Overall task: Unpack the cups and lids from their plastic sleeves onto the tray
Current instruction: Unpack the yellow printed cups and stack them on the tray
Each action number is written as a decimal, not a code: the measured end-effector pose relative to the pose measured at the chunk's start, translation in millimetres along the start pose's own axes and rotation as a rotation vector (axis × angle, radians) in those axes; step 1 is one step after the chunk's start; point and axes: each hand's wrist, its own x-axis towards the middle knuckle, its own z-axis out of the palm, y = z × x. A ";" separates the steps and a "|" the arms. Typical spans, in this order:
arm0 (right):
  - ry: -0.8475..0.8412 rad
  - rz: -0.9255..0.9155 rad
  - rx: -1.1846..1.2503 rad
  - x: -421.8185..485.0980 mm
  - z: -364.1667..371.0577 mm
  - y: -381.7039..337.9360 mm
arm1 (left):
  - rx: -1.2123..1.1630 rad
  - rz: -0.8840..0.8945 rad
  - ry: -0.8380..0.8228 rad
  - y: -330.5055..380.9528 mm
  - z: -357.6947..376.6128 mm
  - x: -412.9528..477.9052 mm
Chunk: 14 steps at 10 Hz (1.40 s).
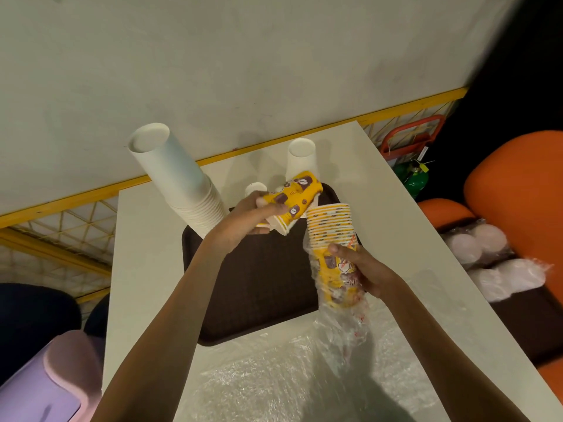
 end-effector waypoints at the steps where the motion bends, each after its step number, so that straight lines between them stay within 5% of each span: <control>1: 0.028 -0.014 -0.062 1.5 1.1 -1.1 | 0.105 -0.050 -0.105 -11.2 2.8 -1.9; 2: 0.062 0.026 -0.104 6.1 3.1 -0.4 | 0.157 -0.009 -0.037 -11.5 4.8 -0.2; 4: 0.082 0.068 -0.103 12.3 5.0 1.3 | 0.038 0.297 0.521 -7.2 1.6 23.8; 6: 0.079 0.080 -0.104 16.0 8.9 -2.4 | 0.175 0.254 0.701 -14.1 0.4 61.2; 9: 0.075 0.085 -0.099 17.7 10.3 -3.3 | 0.087 -0.095 0.515 -46.9 17.8 57.4; 11: 0.044 0.083 -0.119 14.9 10.1 0.7 | 0.173 -0.307 0.162 -54.2 22.7 31.3; 13: -0.042 0.074 -0.213 10.5 15.1 4.0 | -0.039 -0.076 -0.002 -12.3 25.8 12.3; 14: -0.096 0.058 -0.252 5.2 19.3 2.3 | 0.086 0.002 -0.154 5.5 28.6 2.1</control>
